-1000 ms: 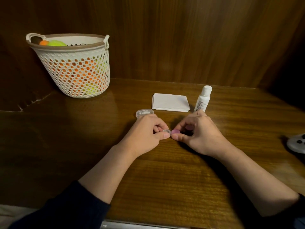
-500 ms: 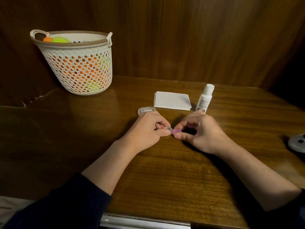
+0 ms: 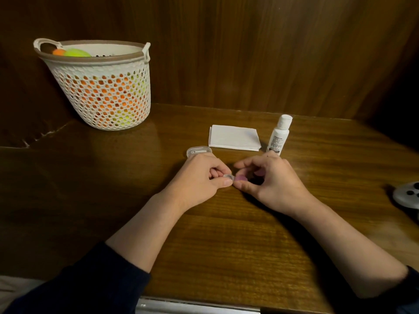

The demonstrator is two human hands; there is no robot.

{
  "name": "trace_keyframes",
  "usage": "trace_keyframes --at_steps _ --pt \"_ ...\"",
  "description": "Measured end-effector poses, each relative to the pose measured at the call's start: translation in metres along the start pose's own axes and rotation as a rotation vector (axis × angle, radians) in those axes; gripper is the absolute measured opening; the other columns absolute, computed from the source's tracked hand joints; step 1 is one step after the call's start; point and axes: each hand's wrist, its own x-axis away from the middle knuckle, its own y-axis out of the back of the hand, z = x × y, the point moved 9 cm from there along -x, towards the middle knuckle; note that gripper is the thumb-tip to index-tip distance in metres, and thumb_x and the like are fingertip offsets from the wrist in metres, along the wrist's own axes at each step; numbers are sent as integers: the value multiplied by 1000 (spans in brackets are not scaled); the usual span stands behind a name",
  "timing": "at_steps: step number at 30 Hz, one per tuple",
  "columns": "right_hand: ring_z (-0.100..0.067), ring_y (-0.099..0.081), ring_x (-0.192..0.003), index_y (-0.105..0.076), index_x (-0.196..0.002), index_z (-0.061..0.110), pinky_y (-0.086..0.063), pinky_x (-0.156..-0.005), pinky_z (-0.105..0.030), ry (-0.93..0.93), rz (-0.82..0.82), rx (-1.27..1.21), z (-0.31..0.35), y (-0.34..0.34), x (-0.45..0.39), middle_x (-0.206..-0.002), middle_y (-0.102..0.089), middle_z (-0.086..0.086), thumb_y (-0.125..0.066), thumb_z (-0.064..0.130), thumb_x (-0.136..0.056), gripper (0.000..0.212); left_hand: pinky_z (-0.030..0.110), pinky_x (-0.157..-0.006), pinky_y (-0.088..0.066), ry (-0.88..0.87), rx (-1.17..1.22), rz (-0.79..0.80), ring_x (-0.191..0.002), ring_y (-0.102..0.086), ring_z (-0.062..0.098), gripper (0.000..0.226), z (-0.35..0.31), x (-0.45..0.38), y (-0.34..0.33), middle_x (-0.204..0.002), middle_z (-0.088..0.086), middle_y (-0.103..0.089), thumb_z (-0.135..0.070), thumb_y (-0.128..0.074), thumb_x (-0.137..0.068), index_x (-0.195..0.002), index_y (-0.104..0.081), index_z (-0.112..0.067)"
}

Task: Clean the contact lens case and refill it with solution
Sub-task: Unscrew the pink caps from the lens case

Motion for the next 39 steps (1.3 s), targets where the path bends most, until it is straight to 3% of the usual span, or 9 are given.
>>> trace_keyframes --at_steps 3,5,8,14,22,25,30,35,39 --pt "5 -56 -107 -72 -126 41 -55 -93 -25 15 26 20 2 1 1 -95 -68 31 -87 43 -86 43 3 -69 -49 8 5 3 -93 -63 -10 17 0 0 -1 -95 -17 -71 -25 -86 -89 -98 -81 -39" --pt "5 -55 -105 -70 -130 42 -53 -87 -21 11 10 42 0 3 2 -97 -59 35 -86 55 -81 53 2 -67 -49 13 -18 4 -95 -62 -12 16 0 0 -1 -95 -18 -71 -27 -86 -89 -97 -81 -40" --pt "-1 -51 -109 -70 -126 42 -51 -91 -31 -27 -7 46 -7 7 2 -92 -67 28 -82 72 -71 64 0 -67 -48 10 -40 2 -98 -61 -14 15 0 0 0 -95 -20 -71 -29 -85 -89 -96 -80 -41" --pt "4 -51 -105 -73 -111 46 -42 -77 -17 -41 -42 -11 -9 10 0 -83 -73 23 -89 59 -74 43 0 -67 -47 22 -30 9 -97 -62 -14 16 1 0 -1 -96 -19 -71 -30 -86 -88 -95 -79 -42" --pt "0 -52 -116 -72 -122 45 -46 -89 -15 27 55 17 -4 6 1 -108 -66 29 -88 39 -86 40 2 -67 -48 41 -1 22 -95 -63 -12 17 1 0 -2 -97 -18 -71 -27 -86 -89 -97 -79 -40" --pt "-2 -52 -120 -71 -126 43 -53 -98 -23 36 76 5 -7 3 2 -119 -69 23 -84 48 -87 42 6 -66 -51 44 -10 26 -95 -62 -12 16 1 1 -2 -97 -19 -71 -29 -85 -89 -97 -79 -41" --pt "1 -52 -107 -69 -126 43 -47 -81 -19 22 5 51 -6 1 -2 -91 -71 29 -77 75 -72 63 11 -67 -52 51 -49 26 -94 -65 -5 16 1 0 -1 -99 -20 -71 -31 -84 -90 -95 -77 -44" --pt "19 -55 -106 -75 -120 39 -41 -79 -6 -11 -15 -23 -10 5 -4 -88 -77 29 -89 51 -78 46 14 -68 -53 62 -15 32 -93 -64 -8 14 2 1 -2 -98 -19 -72 -34 -86 -87 -97 -80 -41" --pt "9 -60 -104 -74 -116 43 -46 -83 -13 -31 20 -33 -8 5 -4 -89 -74 31 -90 43 -81 39 9 -65 -51 76 -12 35 -93 -63 -10 14 3 0 -3 -99 -19 -71 -32 -86 -88 -97 -80 -40"
